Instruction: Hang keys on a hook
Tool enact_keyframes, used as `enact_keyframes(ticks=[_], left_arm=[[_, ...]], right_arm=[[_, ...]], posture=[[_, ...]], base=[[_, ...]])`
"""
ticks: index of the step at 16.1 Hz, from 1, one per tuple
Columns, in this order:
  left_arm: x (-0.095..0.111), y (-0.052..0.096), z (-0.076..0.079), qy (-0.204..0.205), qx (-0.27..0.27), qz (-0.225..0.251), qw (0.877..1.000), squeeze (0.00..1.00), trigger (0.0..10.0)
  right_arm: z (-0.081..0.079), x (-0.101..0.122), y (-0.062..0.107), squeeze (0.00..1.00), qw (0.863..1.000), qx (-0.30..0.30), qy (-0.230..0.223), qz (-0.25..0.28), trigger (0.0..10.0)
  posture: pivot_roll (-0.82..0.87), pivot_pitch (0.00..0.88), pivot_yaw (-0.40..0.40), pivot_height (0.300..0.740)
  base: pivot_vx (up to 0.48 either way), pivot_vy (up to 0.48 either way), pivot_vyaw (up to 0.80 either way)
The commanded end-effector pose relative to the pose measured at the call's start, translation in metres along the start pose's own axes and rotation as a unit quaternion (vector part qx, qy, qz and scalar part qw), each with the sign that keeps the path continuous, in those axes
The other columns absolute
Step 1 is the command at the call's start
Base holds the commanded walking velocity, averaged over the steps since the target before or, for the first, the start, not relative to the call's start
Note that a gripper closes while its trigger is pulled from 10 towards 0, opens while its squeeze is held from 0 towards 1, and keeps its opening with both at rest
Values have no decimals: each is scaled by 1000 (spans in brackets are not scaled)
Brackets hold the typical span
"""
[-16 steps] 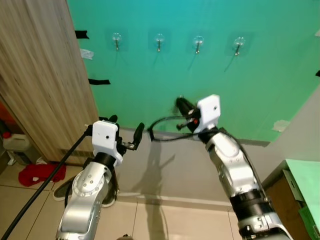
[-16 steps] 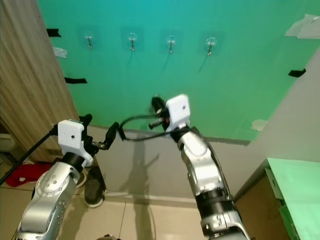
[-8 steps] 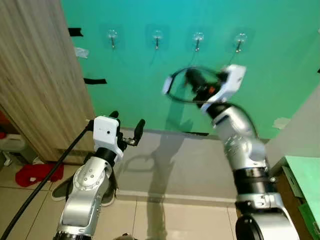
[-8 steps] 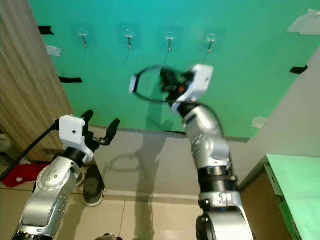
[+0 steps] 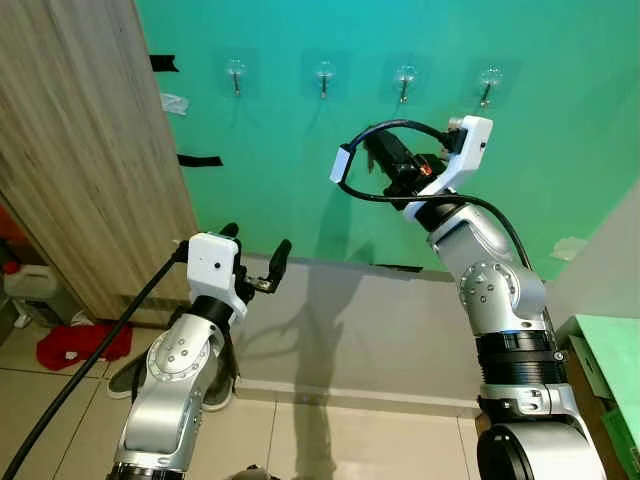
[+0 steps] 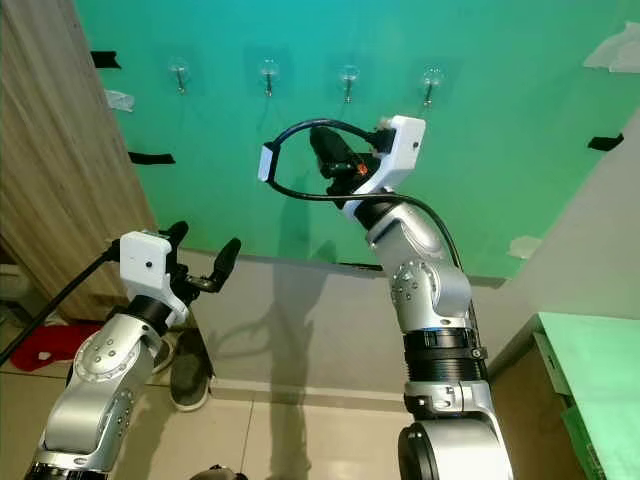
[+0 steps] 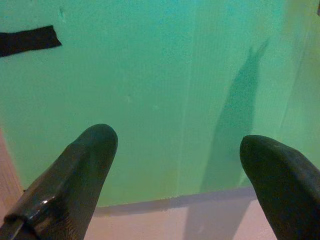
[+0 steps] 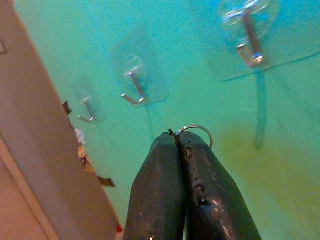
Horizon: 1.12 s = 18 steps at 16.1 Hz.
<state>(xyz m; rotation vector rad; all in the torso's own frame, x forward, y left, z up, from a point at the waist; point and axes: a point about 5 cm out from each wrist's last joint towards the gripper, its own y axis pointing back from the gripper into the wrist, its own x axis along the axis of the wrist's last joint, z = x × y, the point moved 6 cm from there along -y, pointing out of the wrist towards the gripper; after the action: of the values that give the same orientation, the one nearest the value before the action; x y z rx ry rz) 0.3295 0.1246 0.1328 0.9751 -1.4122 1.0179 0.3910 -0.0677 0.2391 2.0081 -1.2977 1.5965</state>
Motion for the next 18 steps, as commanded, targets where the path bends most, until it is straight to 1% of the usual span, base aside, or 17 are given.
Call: enact_keyframes(ticks=[1,2,3,4,5,6,7,8,9,10,11,12,14,16,17,18], left_arm=[[-1,-1,2,5,-6,-3,1000,0,10000],[-1,-1,2,5,-6,-3,1000,0,10000],[-1,-1,3,6,-8,-3,1000,0,10000],[-1,-1,3,6,-8,-2,1000,0,10000],[-1,-2,4,7,-8,-2,1000,0,10000],[-1,-2,4,7,-9,-3,1000,0,10000],[-1,-2,4,7,-9,-3,1000,0,10000],[-1,-2,4,7,-9,-3,1000,0,10000],[-1,-2,4,6,-10,-2,1000,0,10000],[-1,-2,4,7,-10,-2,1000,0,10000],[-2,-2,5,7,-11,-3,1000,0,10000],[-1,-2,5,7,-12,-3,1000,0,10000],[-1,-2,5,7,-13,-3,1000,0,10000],[-2,-2,5,7,-13,-3,1000,0,10000],[-1,-2,5,6,-13,-3,1000,0,10000],[-1,-3,5,5,-14,-3,1000,0,10000]], right_arm=[[-11,6,1,0,999,30,41,-3,0],[-16,8,2,0,996,43,74,-5,0],[-20,15,2,0,991,57,123,-2,0],[-21,17,2,0,988,61,143,-1,0],[-22,22,2,0,980,65,185,0,0],[-20,30,3,0,974,63,218,8,0],[-19,38,3,0,963,59,263,15,0],[-20,44,3,0,947,60,314,19,0],[-20,49,4,0,926,59,372,22,0],[-19,51,4,0,916,55,397,26,0],[-19,51,5,0,894,52,445,27,0],[-18,46,6,0,882,53,468,22,0],[-14,37,8,0,872,53,487,13,0],[-10,33,10,0,867,48,496,12,0],[-8,31,11,0,860,46,508,12,0],[-3,32,11,0,847,34,530,13,0]], posture=[[129,5,-29,740],[128,6,-29,740],[128,6,-29,740],[128,6,-29,740],[128,6,-29,740],[128,6,-29,740],[125,8,-30,740],[124,7,-29,740],[123,7,-29,740],[123,7,-29,740],[119,6,-29,740],[119,6,-29,740],[119,6,-29,740],[120,5,-30,740],[120,3,-29,740],[119,0,-28,740]], base=[[0,0,0],[0,0,0],[0,0,0],[0,0,0],[0,0,0],[0,0,0],[0,0,0],[0,0,0],[0,0,0],[0,0,0],[0,0,0],[0,0,0],[0,0,0],[0,0,0],[0,0,0],[0,0,0]])
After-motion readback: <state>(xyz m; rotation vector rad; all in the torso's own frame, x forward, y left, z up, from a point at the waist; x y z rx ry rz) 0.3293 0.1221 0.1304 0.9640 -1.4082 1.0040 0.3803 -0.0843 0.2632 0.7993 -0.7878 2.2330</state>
